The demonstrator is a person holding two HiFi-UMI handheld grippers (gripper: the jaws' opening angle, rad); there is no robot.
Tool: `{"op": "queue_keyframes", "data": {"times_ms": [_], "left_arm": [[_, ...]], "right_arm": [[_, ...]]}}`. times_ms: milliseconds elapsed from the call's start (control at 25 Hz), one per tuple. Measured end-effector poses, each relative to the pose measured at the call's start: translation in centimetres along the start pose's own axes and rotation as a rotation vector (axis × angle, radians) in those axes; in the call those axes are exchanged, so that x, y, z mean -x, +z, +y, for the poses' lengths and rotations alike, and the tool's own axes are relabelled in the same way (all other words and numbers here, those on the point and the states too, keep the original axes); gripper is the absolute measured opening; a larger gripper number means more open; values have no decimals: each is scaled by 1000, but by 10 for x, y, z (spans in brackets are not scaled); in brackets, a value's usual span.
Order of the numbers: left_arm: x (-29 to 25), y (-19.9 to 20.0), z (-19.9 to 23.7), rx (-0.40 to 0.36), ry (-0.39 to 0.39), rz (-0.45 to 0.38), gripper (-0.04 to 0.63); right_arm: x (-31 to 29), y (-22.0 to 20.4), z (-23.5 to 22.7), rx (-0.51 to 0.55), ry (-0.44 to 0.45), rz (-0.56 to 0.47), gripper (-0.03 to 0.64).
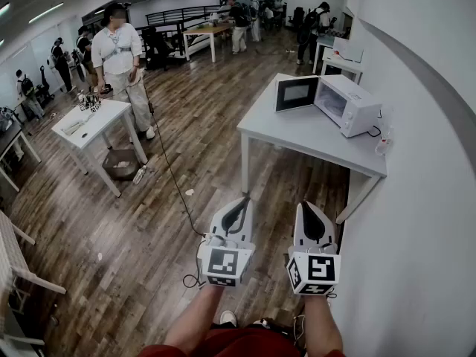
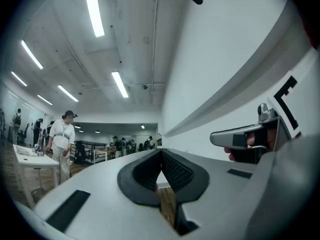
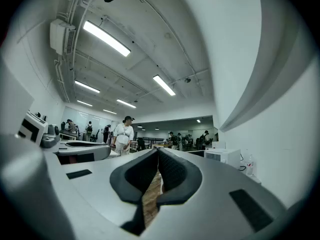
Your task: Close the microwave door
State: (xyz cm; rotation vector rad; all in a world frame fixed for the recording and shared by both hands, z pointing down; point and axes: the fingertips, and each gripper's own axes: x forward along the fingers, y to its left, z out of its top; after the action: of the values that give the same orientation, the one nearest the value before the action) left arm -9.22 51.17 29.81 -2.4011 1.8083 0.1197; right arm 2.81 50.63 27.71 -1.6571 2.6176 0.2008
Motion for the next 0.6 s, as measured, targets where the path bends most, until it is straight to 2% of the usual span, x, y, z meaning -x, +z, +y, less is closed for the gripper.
{"op": "queue_keyframes", "data": {"times_ms": [440, 600], "left_arm": [[9, 6, 42, 3, 16, -19, 28], [14, 5, 57, 6, 11, -21, 28]], "right_arm": [[-21, 2, 40, 15, 22, -4, 23], [-29, 8, 53, 6, 5, -27, 23]]}}
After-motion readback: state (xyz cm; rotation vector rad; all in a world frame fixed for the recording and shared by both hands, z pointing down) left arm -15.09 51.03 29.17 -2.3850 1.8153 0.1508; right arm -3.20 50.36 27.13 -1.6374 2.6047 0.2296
